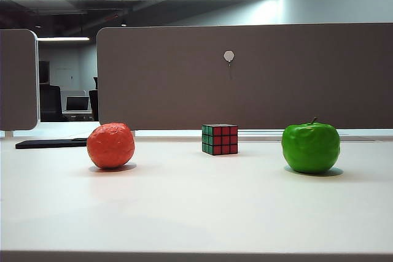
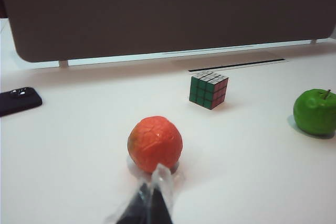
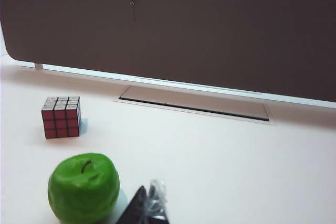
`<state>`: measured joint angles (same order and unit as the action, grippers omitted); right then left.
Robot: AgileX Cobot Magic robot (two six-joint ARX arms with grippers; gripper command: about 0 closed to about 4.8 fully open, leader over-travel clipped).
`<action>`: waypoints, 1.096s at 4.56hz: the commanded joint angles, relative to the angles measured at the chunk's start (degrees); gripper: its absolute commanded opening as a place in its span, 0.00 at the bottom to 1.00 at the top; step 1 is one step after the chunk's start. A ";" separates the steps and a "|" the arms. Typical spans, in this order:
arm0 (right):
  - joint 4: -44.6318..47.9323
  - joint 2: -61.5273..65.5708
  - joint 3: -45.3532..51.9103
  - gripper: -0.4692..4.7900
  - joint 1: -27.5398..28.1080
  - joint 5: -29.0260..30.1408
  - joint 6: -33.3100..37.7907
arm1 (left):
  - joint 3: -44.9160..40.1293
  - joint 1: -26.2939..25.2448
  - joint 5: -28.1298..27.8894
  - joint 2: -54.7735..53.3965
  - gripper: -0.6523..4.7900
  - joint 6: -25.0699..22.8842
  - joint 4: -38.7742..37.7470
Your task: Move all the fruits on the tabletop near the face of the Rubik's cube that has the color most similar to each fruit.
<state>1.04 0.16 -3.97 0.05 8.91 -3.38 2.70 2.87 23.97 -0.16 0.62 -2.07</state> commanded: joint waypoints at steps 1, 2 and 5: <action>-17.29 15.96 -22.18 0.09 -0.04 4.96 -4.59 | 8.17 0.00 3.28 -2.14 0.11 -1.75 -1.81; -17.33 19.19 -24.13 0.09 -0.04 6.47 -4.59 | 8.24 0.00 3.30 -2.45 0.11 -1.75 -0.92; -12.52 51.65 -38.05 0.09 -8.33 5.07 -0.81 | 27.54 1.20 5.81 -47.23 0.11 -8.70 12.74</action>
<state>-12.88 50.24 -40.38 -7.90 13.72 -4.43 30.02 3.75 29.41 -46.72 -8.10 8.25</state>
